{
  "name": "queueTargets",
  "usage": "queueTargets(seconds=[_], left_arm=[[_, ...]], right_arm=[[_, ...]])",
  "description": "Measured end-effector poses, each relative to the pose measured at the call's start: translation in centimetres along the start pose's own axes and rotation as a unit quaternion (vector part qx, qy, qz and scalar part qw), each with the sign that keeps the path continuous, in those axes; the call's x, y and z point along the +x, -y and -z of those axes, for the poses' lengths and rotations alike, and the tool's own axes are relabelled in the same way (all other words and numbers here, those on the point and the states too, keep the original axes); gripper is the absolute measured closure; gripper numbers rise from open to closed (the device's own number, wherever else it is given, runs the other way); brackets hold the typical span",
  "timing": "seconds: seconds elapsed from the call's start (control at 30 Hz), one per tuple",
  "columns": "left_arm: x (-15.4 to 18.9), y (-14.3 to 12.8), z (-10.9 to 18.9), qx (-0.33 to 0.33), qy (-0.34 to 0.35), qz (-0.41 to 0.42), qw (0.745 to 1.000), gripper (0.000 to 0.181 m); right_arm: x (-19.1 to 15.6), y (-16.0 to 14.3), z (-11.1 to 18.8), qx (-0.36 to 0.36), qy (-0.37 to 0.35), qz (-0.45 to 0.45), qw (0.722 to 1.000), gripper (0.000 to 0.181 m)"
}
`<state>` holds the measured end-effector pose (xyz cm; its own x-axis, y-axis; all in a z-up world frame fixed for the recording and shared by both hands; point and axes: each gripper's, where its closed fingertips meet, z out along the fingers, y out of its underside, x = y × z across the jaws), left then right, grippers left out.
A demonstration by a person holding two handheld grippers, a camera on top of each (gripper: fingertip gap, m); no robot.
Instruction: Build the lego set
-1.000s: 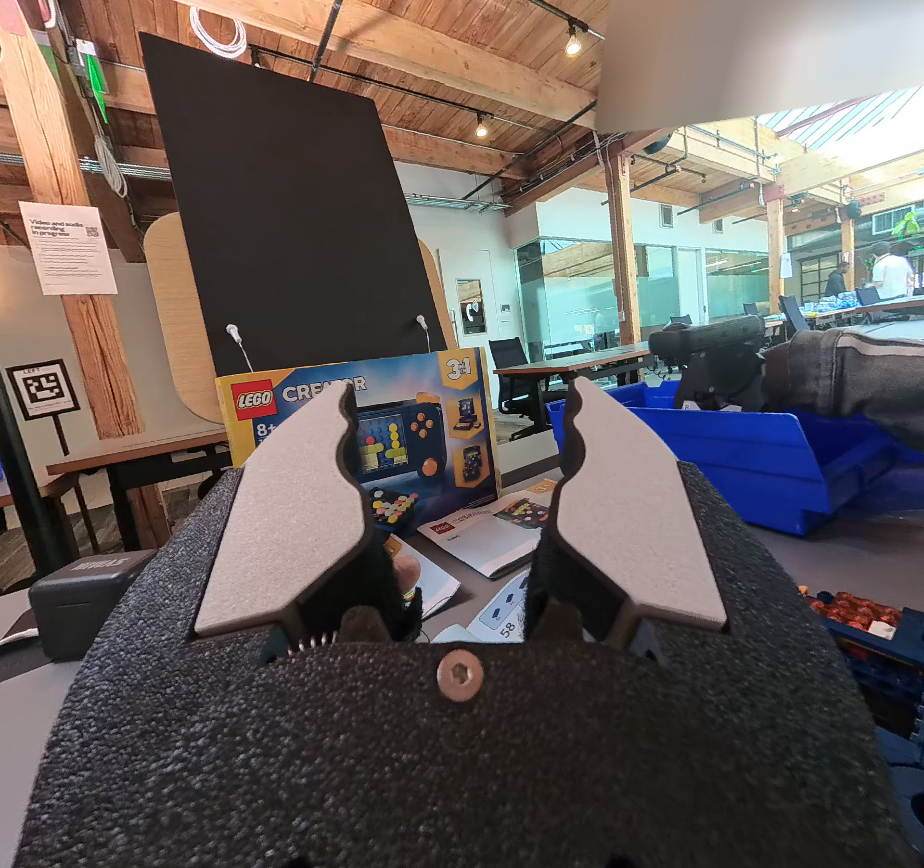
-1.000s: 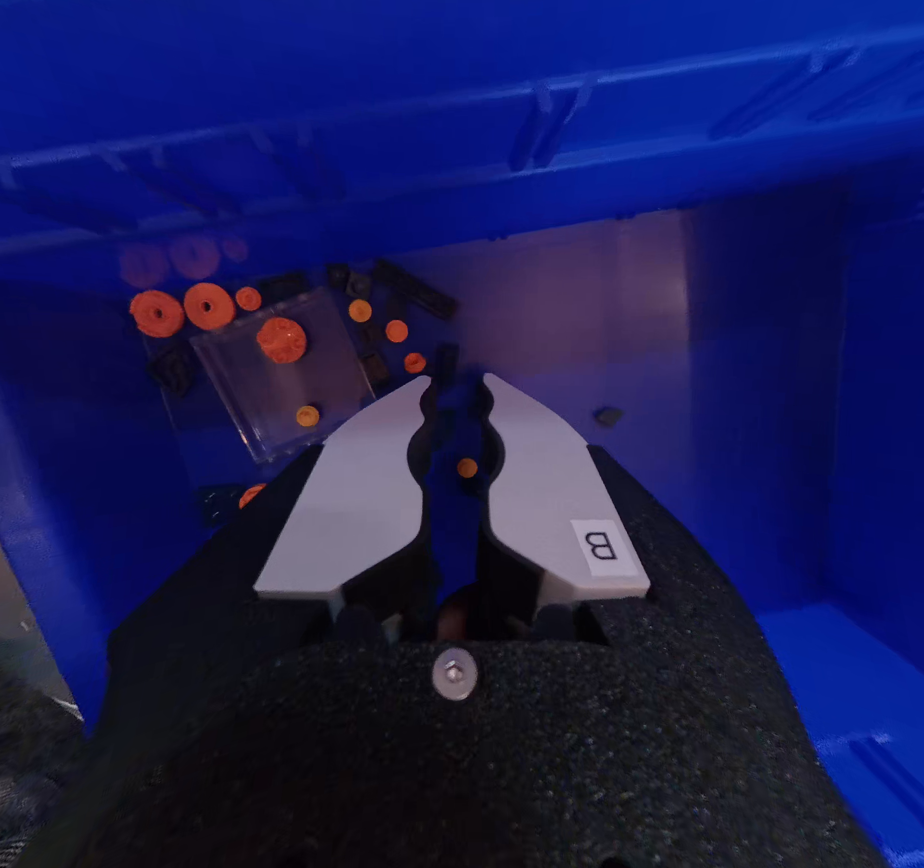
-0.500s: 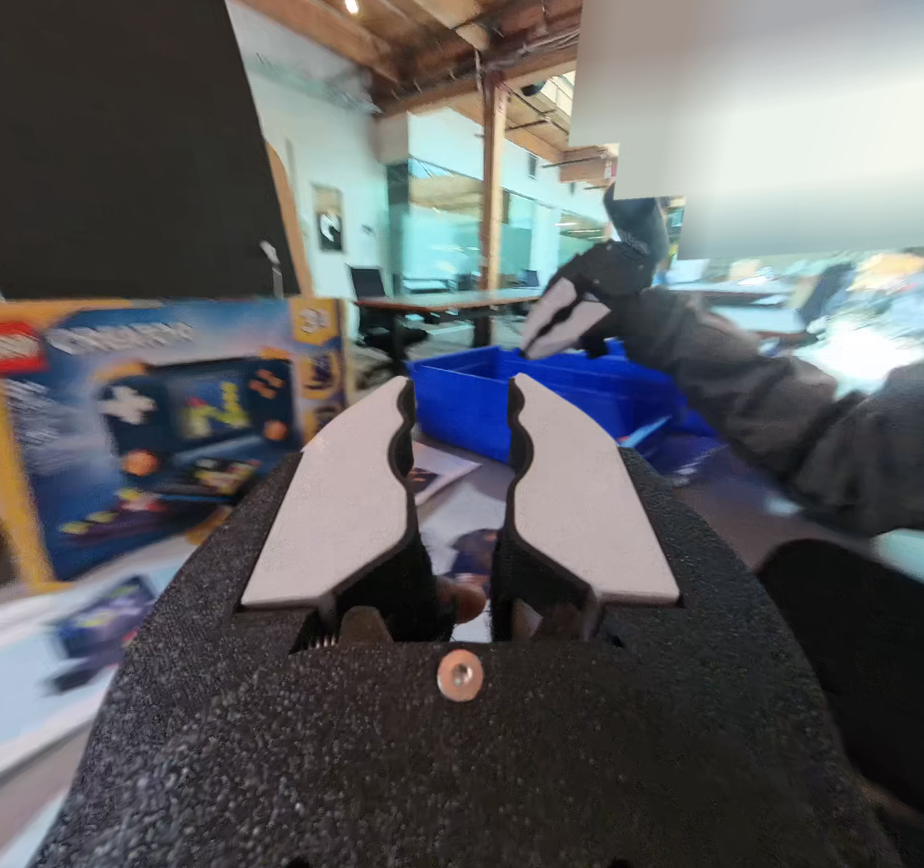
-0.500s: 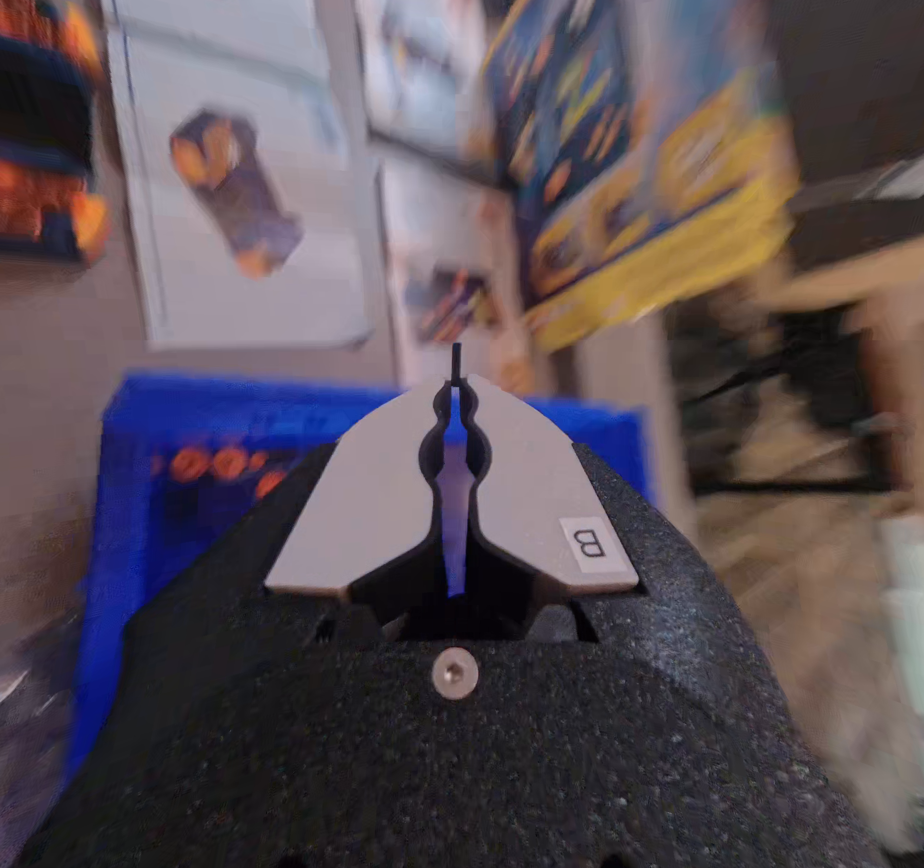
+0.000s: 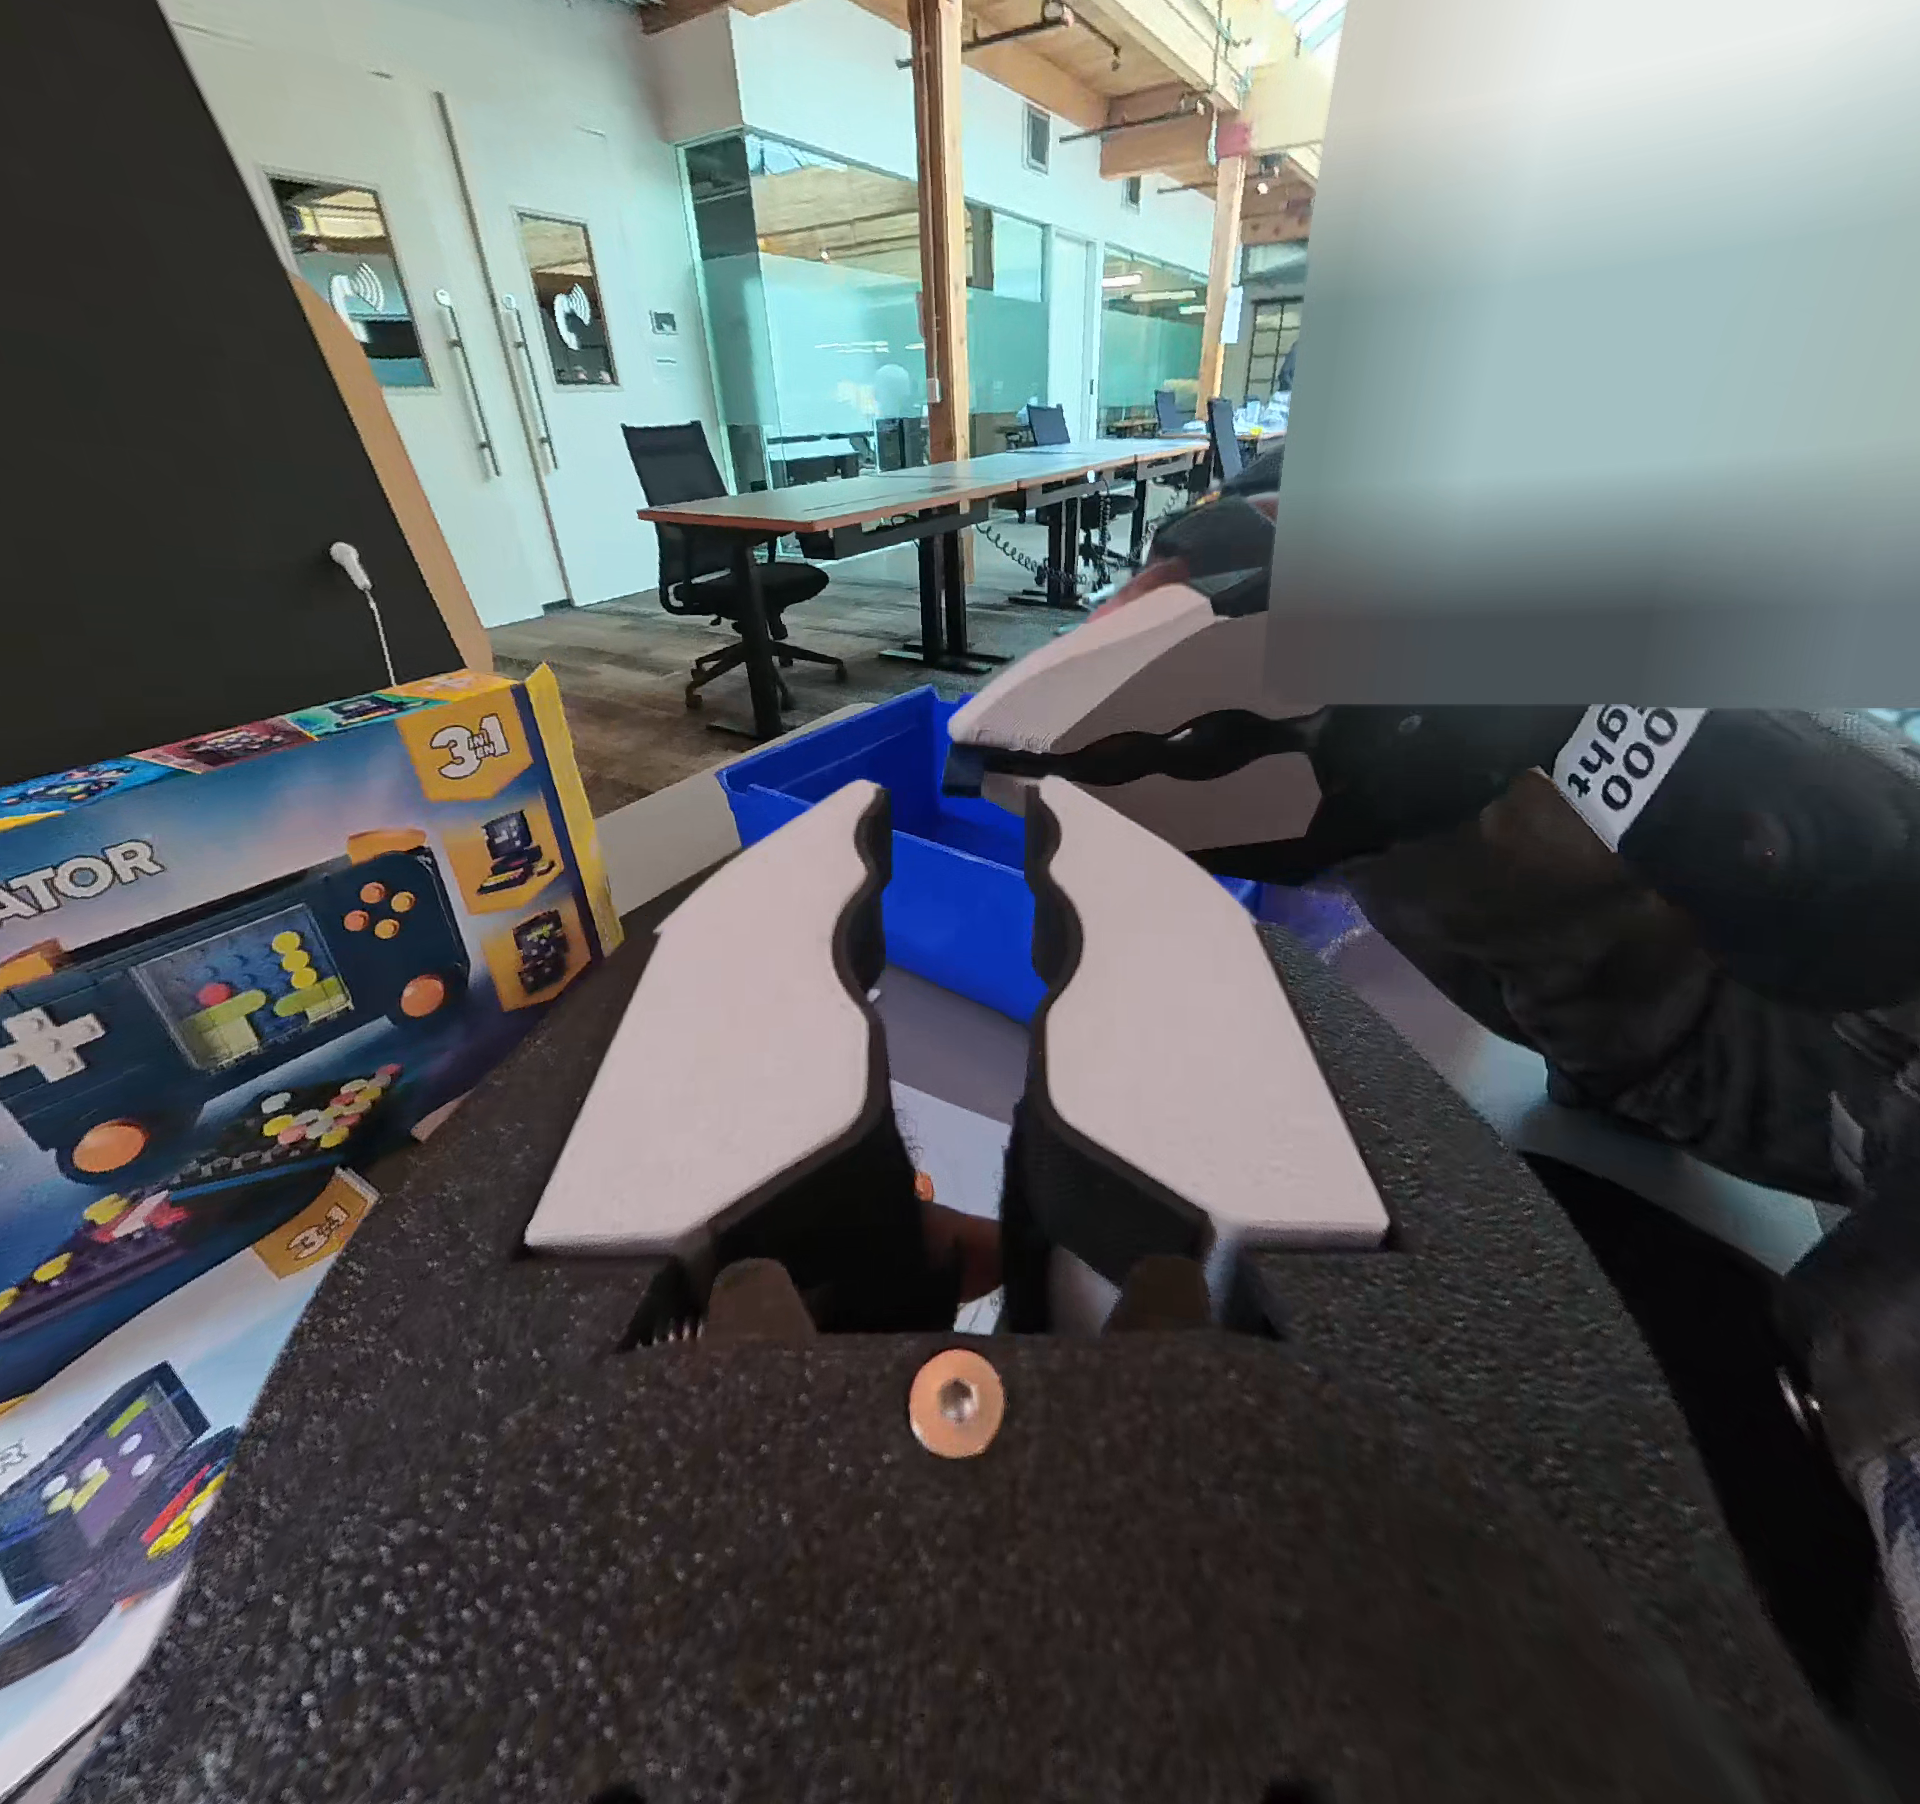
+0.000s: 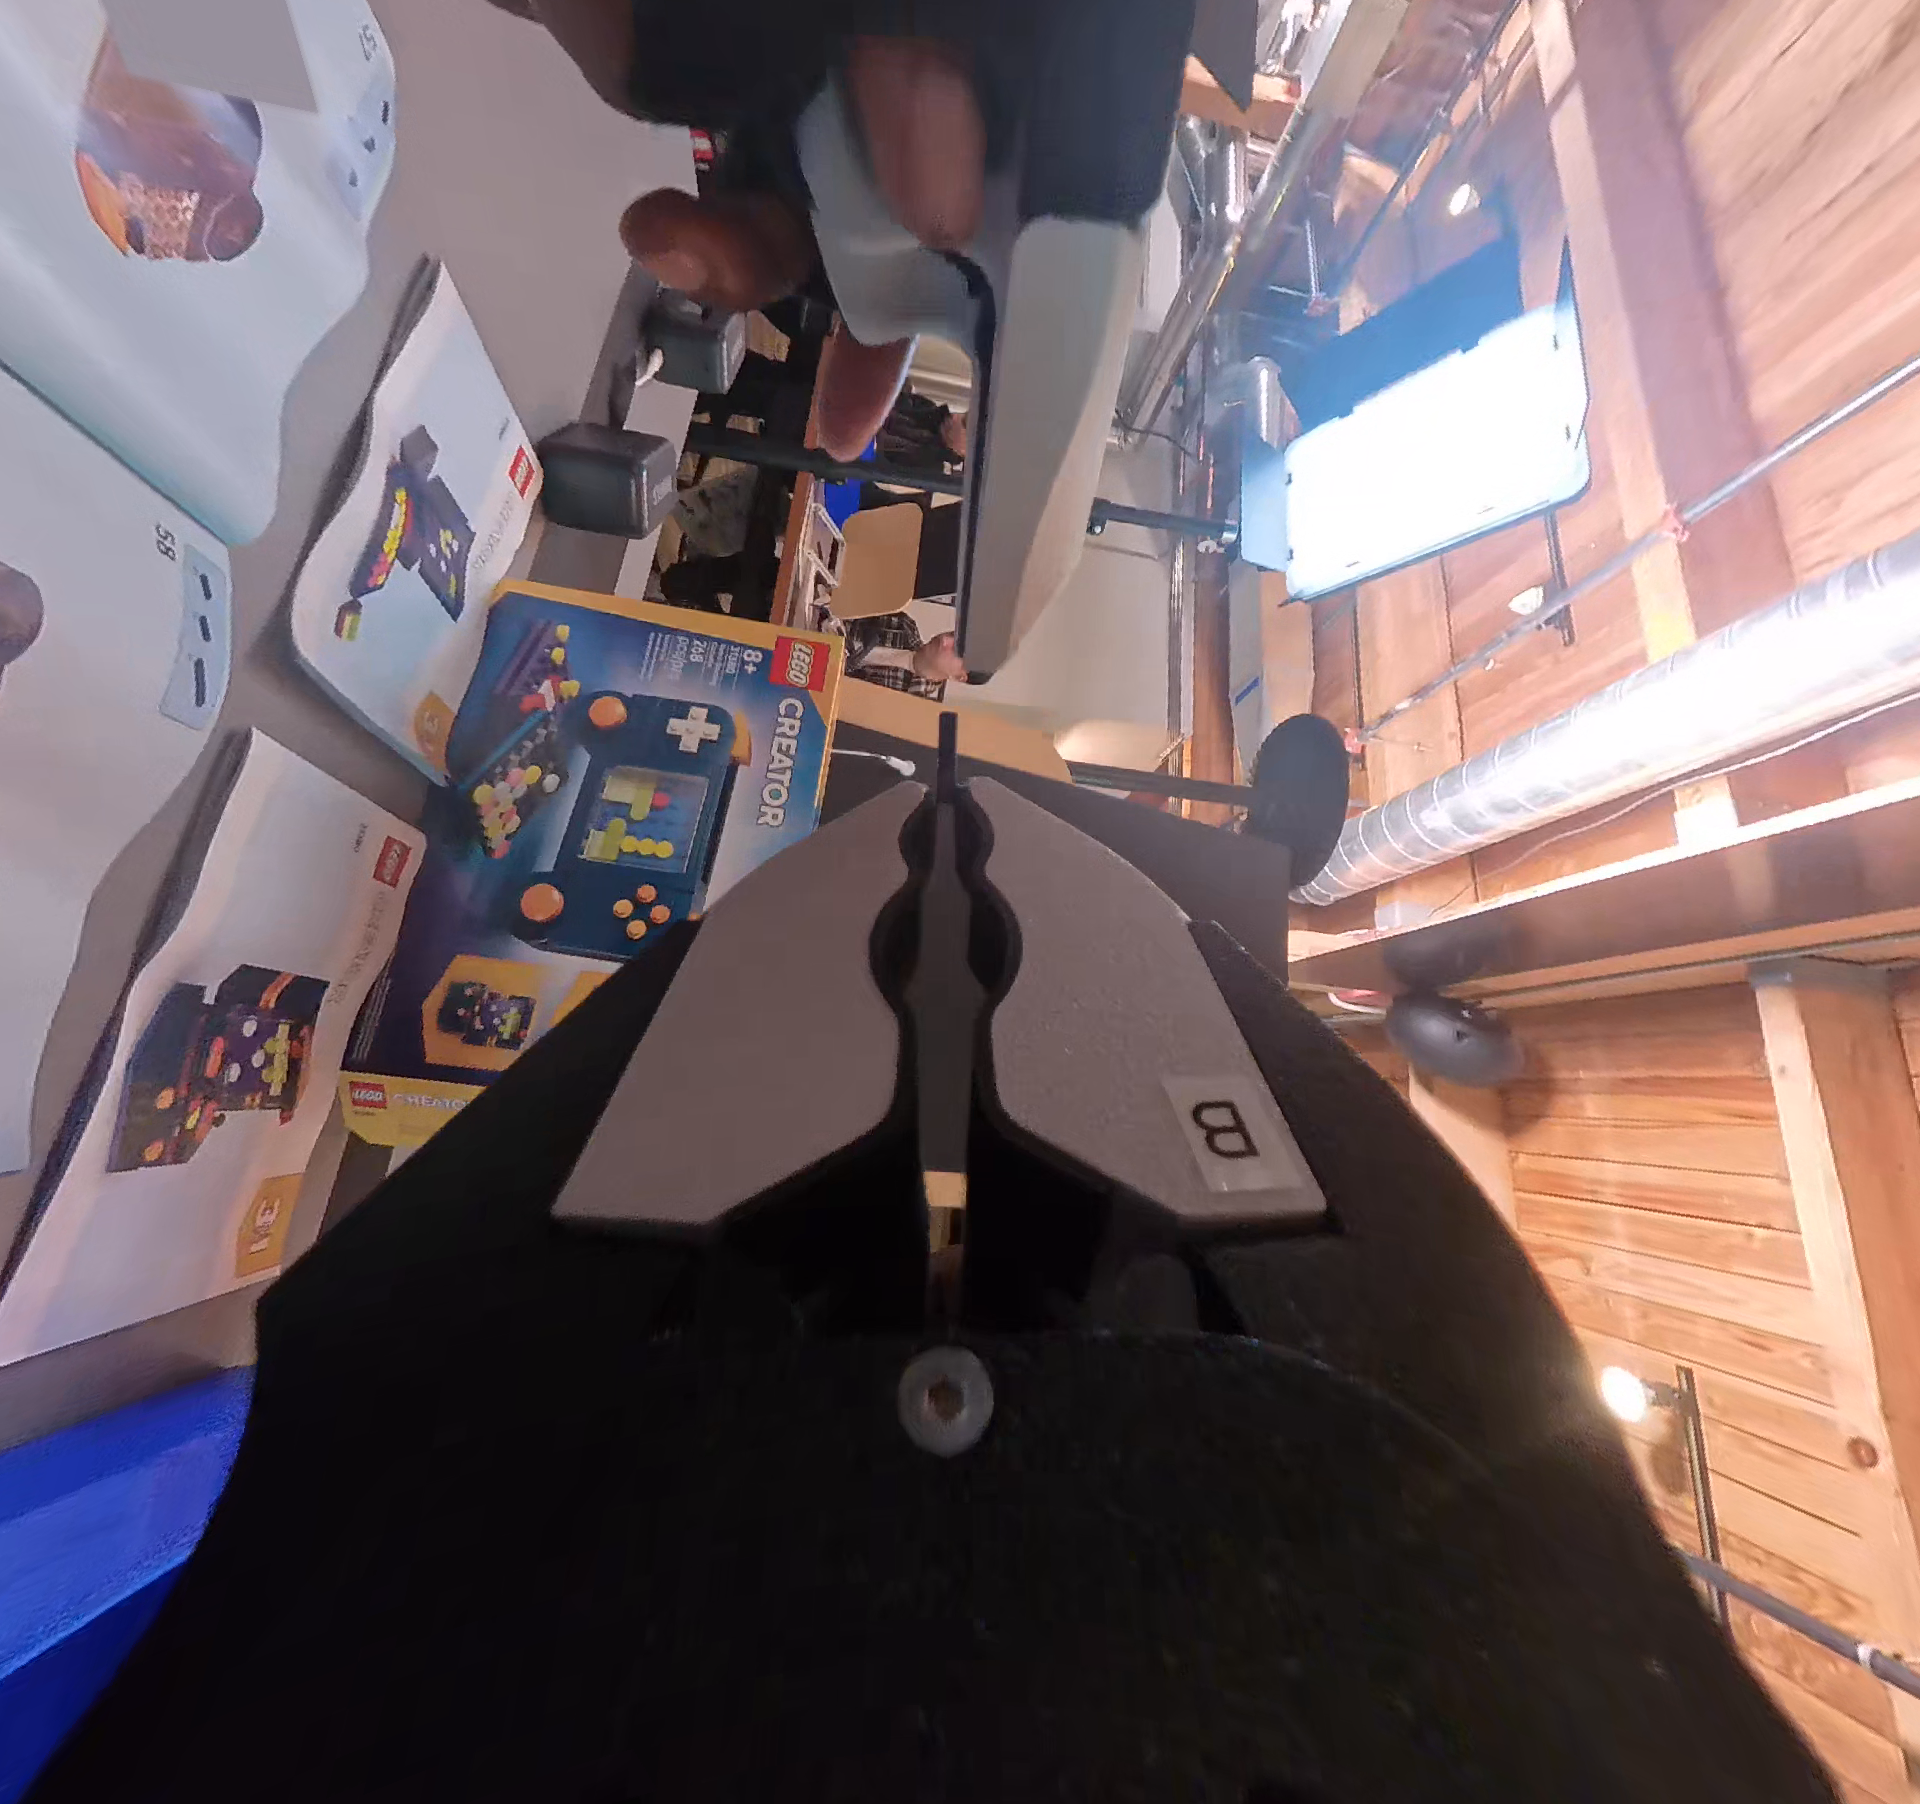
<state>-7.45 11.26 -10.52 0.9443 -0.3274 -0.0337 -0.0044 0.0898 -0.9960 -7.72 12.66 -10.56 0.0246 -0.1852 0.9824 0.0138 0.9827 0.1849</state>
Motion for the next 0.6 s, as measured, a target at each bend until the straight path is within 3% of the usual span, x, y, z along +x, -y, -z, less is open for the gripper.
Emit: queueTargets(seconds=[0.43, 0.53, 0.6], left_arm=[[0.3, -1.1, 0.3, -0.043, -0.019, -0.027, 0.999, 0.174], [-0.7, -1.8, 2.3, -0.079, -0.020, -0.053, 0.995, 0.174], [-1.7, -4.3, 5.2, -0.155, -0.028, -0.085, 0.984, 0.174]], right_arm=[[-0.6, 1.6, -0.2, 0.031, 0.009, -0.013, 0.999, 0.179], [-0.6, 1.2, -0.2, 0.047, 0.030, -0.102, 0.993, 0.164], [-0.5, -0.3, 0.1, 0.040, 0.039, -0.139, 0.989, 0.160]])
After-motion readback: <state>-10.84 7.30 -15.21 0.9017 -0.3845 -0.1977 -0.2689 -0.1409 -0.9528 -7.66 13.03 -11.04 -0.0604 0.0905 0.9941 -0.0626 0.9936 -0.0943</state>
